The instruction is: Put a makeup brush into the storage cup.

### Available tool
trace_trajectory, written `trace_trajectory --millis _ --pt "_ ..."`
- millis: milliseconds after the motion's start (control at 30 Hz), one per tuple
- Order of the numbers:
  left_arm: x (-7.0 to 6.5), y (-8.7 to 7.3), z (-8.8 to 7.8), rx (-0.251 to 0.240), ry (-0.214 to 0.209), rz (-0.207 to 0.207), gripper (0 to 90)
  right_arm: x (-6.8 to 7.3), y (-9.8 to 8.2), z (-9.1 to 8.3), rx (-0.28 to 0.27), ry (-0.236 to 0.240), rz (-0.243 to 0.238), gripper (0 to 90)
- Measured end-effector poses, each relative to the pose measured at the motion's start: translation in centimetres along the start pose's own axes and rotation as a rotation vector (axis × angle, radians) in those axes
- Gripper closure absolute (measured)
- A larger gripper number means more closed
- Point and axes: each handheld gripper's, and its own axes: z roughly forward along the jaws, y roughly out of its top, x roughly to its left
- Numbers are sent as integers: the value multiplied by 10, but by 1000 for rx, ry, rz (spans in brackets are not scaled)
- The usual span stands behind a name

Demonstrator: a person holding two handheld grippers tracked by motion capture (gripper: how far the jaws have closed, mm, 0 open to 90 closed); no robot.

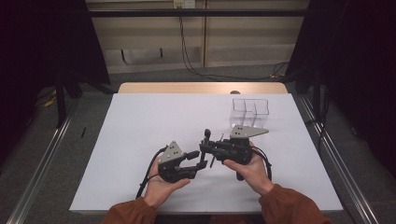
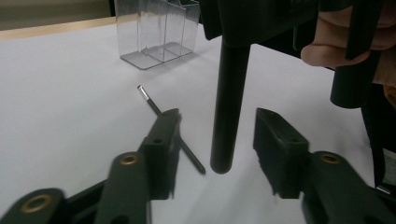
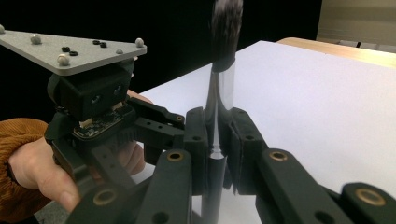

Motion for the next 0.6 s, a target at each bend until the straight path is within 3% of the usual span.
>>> trace_trajectory --millis 100,167,333,533,600 --pt "2 0 0 5 15 -16 321 -1 1 -1 0 -4 -1 796" --pt "2 1 -2 2 28 -9 306 -2 1 -2 -2 -3 0 796" --pt "4 2 -4 5 61 -20 159 -3 2 -3 -6 -6 -1 797" --pt "8 4 -7 4 80 -32 101 -5 3 -7 -9 -7 -7 796" --pt "9 4 -8 -6 97 -12 79 -7 3 -9 -12 -13 -3 796"
